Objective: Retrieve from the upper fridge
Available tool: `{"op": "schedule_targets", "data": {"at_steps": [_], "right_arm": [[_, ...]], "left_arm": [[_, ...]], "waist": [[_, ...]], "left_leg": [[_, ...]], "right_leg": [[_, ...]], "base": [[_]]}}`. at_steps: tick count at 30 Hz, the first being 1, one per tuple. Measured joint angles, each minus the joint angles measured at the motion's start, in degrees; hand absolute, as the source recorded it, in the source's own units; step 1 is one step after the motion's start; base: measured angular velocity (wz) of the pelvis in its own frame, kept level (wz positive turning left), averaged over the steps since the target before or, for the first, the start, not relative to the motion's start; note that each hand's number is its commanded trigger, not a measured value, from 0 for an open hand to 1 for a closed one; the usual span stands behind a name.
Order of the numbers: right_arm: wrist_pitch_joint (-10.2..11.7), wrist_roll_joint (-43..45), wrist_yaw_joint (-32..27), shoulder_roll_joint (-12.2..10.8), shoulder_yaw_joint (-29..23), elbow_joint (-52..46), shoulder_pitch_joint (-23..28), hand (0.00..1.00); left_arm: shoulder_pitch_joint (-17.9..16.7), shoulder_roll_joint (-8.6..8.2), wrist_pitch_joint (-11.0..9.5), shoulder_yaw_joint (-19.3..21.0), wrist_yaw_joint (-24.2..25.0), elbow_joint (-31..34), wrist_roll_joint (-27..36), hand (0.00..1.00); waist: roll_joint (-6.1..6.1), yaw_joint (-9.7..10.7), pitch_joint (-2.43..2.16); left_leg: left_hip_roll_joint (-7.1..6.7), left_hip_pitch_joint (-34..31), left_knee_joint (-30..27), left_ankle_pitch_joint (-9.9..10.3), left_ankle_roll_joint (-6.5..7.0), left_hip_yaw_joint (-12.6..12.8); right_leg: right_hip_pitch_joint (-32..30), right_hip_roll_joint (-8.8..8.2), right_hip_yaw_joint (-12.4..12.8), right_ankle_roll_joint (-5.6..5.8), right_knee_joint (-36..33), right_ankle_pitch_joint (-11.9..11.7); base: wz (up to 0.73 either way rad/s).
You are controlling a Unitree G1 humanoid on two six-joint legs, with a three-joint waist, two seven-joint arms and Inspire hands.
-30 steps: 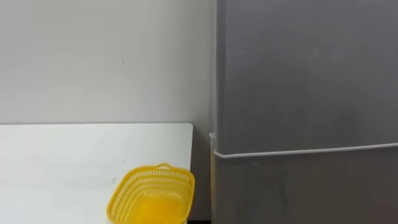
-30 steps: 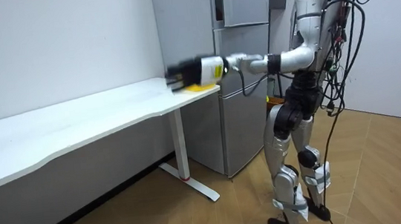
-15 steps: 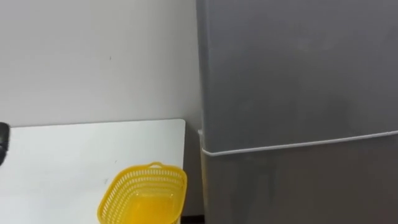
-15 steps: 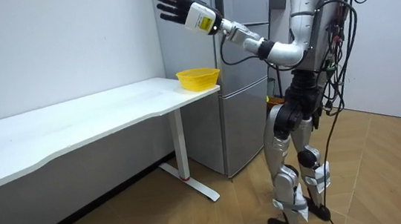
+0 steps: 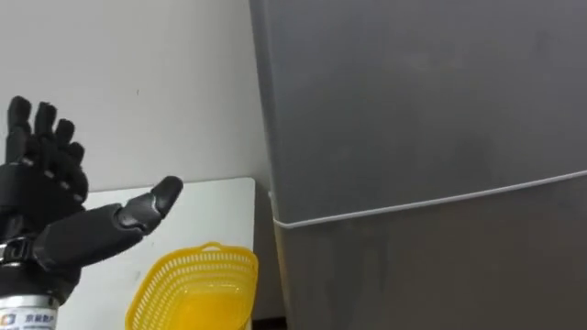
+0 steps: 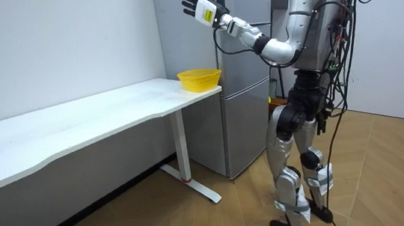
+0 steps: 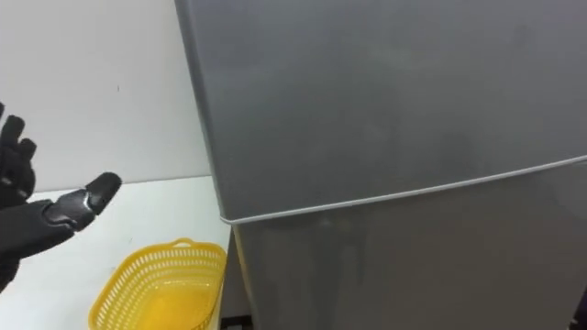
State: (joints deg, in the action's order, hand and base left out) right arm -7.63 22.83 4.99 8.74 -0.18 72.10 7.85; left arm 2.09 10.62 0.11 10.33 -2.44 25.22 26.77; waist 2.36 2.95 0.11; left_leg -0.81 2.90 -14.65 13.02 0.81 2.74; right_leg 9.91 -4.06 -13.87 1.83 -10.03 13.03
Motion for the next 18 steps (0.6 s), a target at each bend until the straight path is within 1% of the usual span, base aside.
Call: {"op": "schedule_targets", "data": {"at_steps": [3, 5, 6, 10, 12, 15, 18], "right_arm": [[-0.14, 0.0, 0.35, 0.15, -0.08, 0.02, -0.04, 0.0], [-0.89, -0.02, 0.66, 0.25, -0.07, 0.01, -0.09, 0.0], [-1.29, -0.02, 0.75, 0.27, 0.01, -0.01, -0.07, 0.0], [-1.74, -0.06, 0.98, 0.27, 0.21, 0.08, -0.14, 0.0], [-1.86, -0.06, 1.01, 0.42, 0.2, 0.09, -0.17, 0.0], [-1.98, -0.03, 1.13, 0.71, 0.18, 0.02, -0.32, 0.0], [-2.06, 0.0, 1.44, 1.11, 0.07, 0.02, -0.56, 0.0]], "left_arm": [[0.04, 0.01, 1.4, -0.58, 2.58, 1.4, 1.28, 0.0], [0.07, 0.02, 2.13, -1.04, 3.82, 2.37, 1.63, 0.0], [0.09, 0.02, 2.38, -1.64, 4.47, 2.85, 1.59, 0.0], [0.88, 0.03, 2.83, -4.59, 6.01, 3.0, 1.61, 0.0], [1.16, 0.15, 3.78, -6.2, 7.15, 3.0, 1.6, 0.0], [1.16, 0.23, 4.76, -6.93, 8.39, 3.02, 1.59, 0.0], [1.19, 0.34, 4.95, -7.15, 9.34, 3.02, 1.81, 0.0]], "waist": [[-0.1, 0.2, 0.07], [-0.21, 0.27, 0.14], [-0.24, 0.26, 0.16], [-0.18, 0.41, 0.17], [-0.1, 0.6, 0.14], [-0.02, 1.48, 0.09], [0.06, 1.78, 0.05]], "left_leg": [[0.0, 0.03, 0.0, 0.0, 0.0, 0.02], [-0.01, 0.02, 0.0, 0.0, 0.0, 0.02], [-0.01, 0.02, 0.0, 0.0, 0.0, 0.04], [0.0, -0.4, -0.06, -0.04, 0.05, 0.08], [0.0, -0.47, -0.05, -0.04, 0.05, 0.1], [0.02, -0.79, 0.0, -0.04, 0.05, 0.16], [0.01, -0.8, -0.1, -0.04, 0.05, 0.31]], "right_leg": [[-0.03, 0.02, 0.29, 0.0, 0.06, 0.0], [-0.05, 0.02, 0.48, 0.0, 0.05, 0.0], [-0.32, 0.1, 1.13, 0.0, 0.05, 0.0], [-0.85, 0.18, 1.66, -0.04, -0.05, -0.02], [-0.88, 0.2, 1.74, -0.04, -0.02, -0.01], [-0.92, 0.29, 2.33, -0.04, 0.05, -0.01], [-1.14, 0.28, 2.64, -0.06, 0.05, -0.03]], "base": [[0.0], [0.0], [0.0], [0.0], [0.0], [0.0], [-0.04]]}}
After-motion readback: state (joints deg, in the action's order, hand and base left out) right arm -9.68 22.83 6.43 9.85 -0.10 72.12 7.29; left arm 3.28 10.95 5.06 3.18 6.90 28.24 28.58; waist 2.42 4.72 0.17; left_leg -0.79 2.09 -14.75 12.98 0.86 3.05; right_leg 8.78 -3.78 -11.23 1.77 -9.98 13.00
